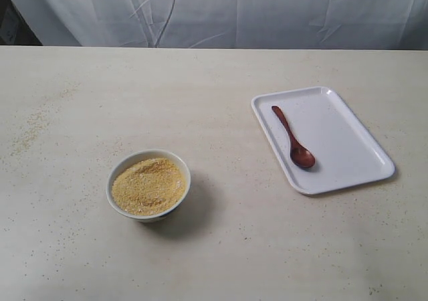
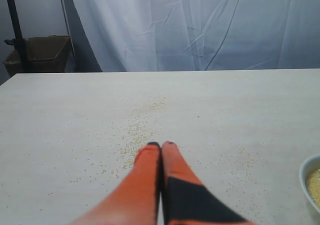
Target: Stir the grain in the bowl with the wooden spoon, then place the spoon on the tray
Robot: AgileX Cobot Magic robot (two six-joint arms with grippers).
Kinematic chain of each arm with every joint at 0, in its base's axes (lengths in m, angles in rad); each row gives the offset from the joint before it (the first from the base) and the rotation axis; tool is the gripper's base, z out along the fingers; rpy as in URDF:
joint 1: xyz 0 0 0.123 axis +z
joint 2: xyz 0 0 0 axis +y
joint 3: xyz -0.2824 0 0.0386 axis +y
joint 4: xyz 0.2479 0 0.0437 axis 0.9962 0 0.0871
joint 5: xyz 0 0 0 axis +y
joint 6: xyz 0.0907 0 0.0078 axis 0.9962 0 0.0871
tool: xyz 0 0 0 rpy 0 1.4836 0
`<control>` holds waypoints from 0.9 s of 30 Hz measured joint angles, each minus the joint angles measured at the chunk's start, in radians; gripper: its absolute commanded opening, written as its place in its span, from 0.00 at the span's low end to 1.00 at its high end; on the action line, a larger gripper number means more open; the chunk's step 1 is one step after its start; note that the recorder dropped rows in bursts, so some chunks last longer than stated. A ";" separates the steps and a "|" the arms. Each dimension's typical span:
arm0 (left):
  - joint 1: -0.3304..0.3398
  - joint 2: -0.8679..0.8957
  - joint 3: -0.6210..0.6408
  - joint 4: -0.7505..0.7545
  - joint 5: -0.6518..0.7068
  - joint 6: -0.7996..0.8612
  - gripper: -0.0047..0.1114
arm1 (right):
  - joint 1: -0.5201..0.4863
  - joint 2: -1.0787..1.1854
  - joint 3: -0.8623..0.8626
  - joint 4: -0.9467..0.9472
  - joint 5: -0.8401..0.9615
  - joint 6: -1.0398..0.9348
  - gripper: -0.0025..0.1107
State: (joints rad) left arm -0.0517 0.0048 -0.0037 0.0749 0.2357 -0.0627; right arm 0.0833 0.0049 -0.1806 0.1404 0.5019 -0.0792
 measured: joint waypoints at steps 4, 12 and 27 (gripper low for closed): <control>0.000 0.000 0.000 0.000 0.000 0.000 0.04 | 0.000 0.000 0.001 0.000 -0.004 0.002 0.01; 0.000 0.000 0.000 0.000 0.000 0.000 0.04 | 0.000 0.000 0.001 0.000 -0.007 0.100 0.01; 0.000 0.000 0.000 0.000 0.000 0.000 0.04 | 0.000 0.000 0.001 -0.039 -0.008 0.142 0.01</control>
State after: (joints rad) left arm -0.0517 0.0048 -0.0037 0.0749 0.2357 -0.0627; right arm 0.0833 0.0049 -0.1798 0.1018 0.4938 0.0631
